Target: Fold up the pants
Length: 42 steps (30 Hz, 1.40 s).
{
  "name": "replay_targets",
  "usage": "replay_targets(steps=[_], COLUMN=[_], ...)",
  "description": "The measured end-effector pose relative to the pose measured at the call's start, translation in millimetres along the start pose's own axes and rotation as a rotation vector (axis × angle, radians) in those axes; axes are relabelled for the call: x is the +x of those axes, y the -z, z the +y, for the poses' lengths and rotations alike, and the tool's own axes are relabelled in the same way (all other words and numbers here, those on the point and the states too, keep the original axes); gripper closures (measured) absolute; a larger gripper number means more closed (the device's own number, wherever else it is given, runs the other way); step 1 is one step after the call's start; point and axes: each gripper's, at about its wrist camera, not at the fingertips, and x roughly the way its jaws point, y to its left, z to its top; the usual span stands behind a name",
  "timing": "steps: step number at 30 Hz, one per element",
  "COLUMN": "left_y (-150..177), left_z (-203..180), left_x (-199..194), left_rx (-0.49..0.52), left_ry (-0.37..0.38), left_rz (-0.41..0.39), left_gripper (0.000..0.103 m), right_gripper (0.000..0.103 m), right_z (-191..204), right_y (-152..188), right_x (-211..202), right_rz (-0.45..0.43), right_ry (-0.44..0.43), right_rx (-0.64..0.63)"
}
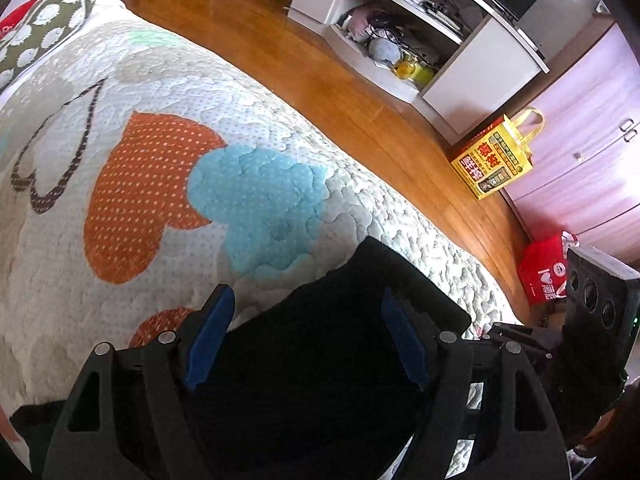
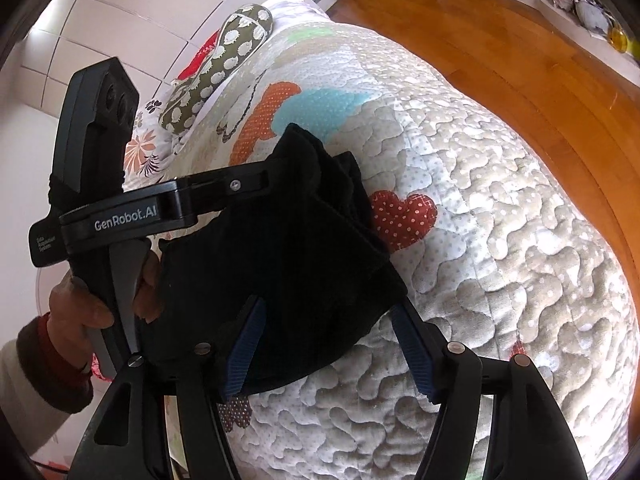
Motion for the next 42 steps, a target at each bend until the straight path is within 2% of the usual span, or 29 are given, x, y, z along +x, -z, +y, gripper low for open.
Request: replay_targets(steps=[8,9,10,12,15,19,23,26,28,30,32,34,35,36,38,42], left_y=[-9.9,-11.3,-11.5,-11.0,-9.6,-10.8,3.6,34.5,62.2,89.9,124.3,158.4,171.6,185.1,206.0,222.9], left_z=[-8.5,-12.3,-14.6,-20.1,-28.7,-13.2,14.0,49.8,80.6,106.6,133.4,159.6,166.9,172.9,175.8,159.5], left_x=[22.4,24.0,25.0,32.0,36.5,12.4,-42.6,-95.0,-119.1,-133.1,-142.3,-144.3,-143.5,-143.4,-143.7,-143.0], left_rx=[0.069,0.083,0.092,0.114,0.153,0.063,-0.041,-0.157,-0.263,-0.353,-0.446,-0.556,-0.599,-0.640,-0.681,-0.679], left_ry=[0.051,0.068,0.077,0.093,0.074,0.126,0.166,0.168,0.154,0.118,0.064,0.028,0.019,0.014,0.011,0.012], left_rz=[0.020,0.004,-0.006,0.001,0.005,-0.031,-0.140,-0.247,-0.287,-0.311,-0.318,-0.293,-0.282,-0.272,-0.268,-0.275], left_gripper=[0.028,0.028,0.029,0.054,0.069,0.078,0.078,0.076,0.064,0.044,0.041,0.041,0.041,0.041,0.041,0.034], right_gripper=[0.035,0.042,0.060,0.077,0.084,0.085,0.085,0.085,0.085,0.085,0.077,0.053,0.053,0.053,0.053,0.051], right_z=[-8.7,-9.4,-10.4,-14.1,-8.2,30.7,87.5,133.8,161.4,181.9,191.9,190.4,187.7,187.1,185.1,173.7], right_y=[-6.1,-7.9,-9.8,-14.7,-20.6,-29.2,-32.6,-25.9,-15.2,-0.3,16.7,32.4,39.5,41.0,38.4,11.3], right_x=[9.4,10.2,11.5,18.6,22.1,-1.0,-14.9,-6.8,13.3,42.7,82.2,127.7,143.8,144.3,122.3,89.7], right_rz=[-0.030,-0.037,-0.046,-0.045,-0.034,-0.045,-0.033,-0.002,0.040,0.089,0.151,0.296,0.380,0.391,0.327,0.239], right_ry=[-0.055,-0.057,-0.063,-0.087,-0.104,-0.123,-0.134,-0.158,-0.174,-0.195,-0.214,-0.204,-0.190,-0.194,-0.220,-0.158], right_rx=[0.031,0.037,0.043,0.073,0.078,-0.039,-0.224,-0.376,-0.461,-0.511,-0.521,-0.449,-0.391,-0.371,-0.367,-0.364])
